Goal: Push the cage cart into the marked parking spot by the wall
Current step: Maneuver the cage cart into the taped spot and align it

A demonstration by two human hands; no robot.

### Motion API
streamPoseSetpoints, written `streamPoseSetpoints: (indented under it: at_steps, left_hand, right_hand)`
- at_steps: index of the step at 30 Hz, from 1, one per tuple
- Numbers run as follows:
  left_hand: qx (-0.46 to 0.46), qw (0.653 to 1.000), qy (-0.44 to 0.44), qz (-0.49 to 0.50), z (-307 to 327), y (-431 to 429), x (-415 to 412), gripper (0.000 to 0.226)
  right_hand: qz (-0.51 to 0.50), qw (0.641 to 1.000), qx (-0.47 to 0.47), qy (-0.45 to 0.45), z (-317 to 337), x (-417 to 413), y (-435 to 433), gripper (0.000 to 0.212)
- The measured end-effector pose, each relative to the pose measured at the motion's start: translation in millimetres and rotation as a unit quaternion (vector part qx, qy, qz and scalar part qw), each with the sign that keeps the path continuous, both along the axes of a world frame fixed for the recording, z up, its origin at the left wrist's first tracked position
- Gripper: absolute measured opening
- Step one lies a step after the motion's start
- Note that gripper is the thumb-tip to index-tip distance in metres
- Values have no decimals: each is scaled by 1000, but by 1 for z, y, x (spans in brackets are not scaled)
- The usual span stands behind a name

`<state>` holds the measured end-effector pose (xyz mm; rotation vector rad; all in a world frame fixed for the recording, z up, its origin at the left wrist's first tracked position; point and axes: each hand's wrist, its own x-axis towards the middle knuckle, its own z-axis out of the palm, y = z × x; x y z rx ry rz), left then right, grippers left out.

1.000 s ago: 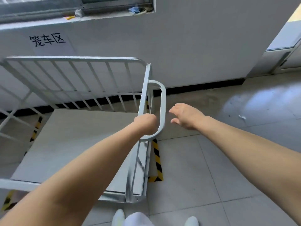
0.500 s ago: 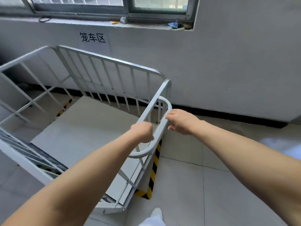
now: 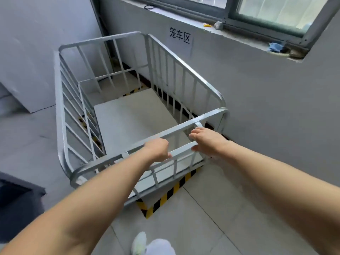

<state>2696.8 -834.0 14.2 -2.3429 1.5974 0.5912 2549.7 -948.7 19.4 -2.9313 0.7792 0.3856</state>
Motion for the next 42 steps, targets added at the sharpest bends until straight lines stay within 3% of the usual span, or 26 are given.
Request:
streamPoseSetpoints:
  at_steps: [6,10,19,26,30,36,42]
  left_hand:
    - [-5,993,-16,115,-17,35,-15,48]
    - [-9,990,-27,141,-30,36,-12,54]
    - [18,982,41,183,-52,-2,-17,49]
    - [14,974,15,226,-73,-15,-29,51]
    - [2,968,13,250,-77,-19,-33,48]
    - [1,966,5,257,-76,-23,-29,47]
    - [-14,961,18,274,-74,-22,-29,48]
  right_hand:
    - [113,993,14,31,-11,6,-8,55]
    - [157,987,19,31,-18,21,-14,56]
    - [118,988,65,73,-48,23,-52,51]
    - [109,982,128,81,-73,17,-63,34]
    - [113,985,115,57,-86,14,-62,35]
    - [103,991,81,28,-99,19,-61,16]
    - [87,992,86,10,-100,17,-56,18]
